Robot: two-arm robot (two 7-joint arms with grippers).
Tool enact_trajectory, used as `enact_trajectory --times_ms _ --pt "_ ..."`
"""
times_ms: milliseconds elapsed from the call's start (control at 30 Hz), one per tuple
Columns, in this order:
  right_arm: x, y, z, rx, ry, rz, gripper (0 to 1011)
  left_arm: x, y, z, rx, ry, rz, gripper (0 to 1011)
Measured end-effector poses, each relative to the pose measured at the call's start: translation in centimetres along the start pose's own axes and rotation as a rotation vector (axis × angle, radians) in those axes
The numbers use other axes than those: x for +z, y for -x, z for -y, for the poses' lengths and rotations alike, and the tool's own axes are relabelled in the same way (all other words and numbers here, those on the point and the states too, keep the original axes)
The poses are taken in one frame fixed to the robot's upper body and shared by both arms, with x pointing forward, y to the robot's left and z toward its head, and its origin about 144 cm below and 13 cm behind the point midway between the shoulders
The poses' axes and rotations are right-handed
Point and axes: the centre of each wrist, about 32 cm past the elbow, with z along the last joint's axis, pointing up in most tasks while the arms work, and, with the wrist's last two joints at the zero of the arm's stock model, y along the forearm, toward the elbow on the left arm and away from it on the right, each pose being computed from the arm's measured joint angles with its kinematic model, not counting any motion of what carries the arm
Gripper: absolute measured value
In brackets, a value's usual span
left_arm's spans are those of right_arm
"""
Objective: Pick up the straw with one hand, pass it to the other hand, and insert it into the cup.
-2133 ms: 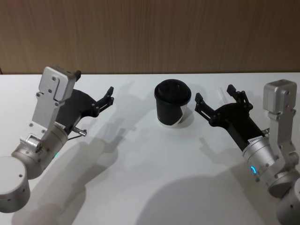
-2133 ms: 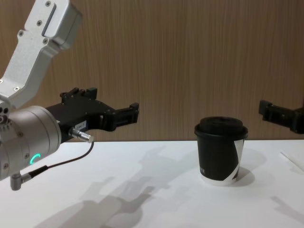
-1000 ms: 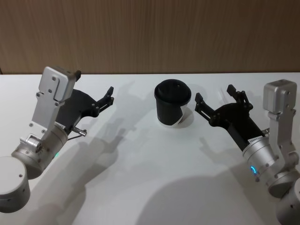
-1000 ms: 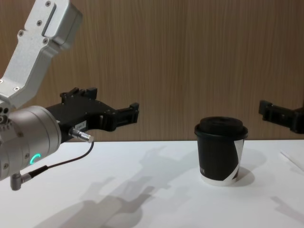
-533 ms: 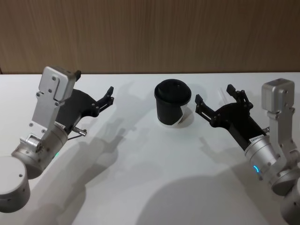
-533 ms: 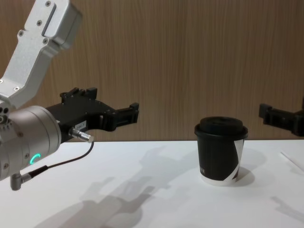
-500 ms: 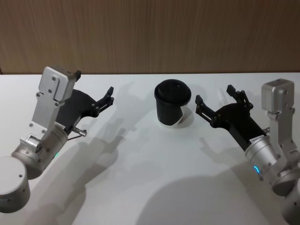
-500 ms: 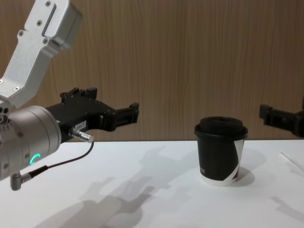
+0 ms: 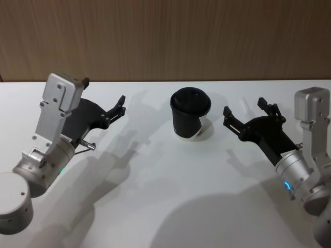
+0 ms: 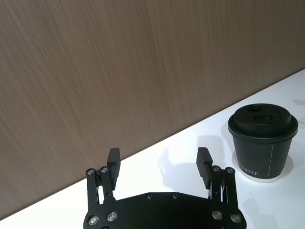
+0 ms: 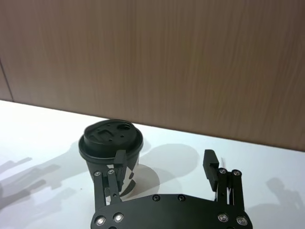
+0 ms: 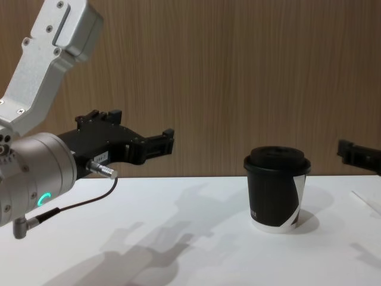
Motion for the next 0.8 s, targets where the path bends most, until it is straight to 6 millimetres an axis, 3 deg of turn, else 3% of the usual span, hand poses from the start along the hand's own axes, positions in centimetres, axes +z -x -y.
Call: enact_trajectory --times_ms 800 --pt "-0.7 -1.8 -1.2 -0.072 0.128 -0.025 1001 0.0 0.0 0.0 0.0 0.0 0.0 1003"
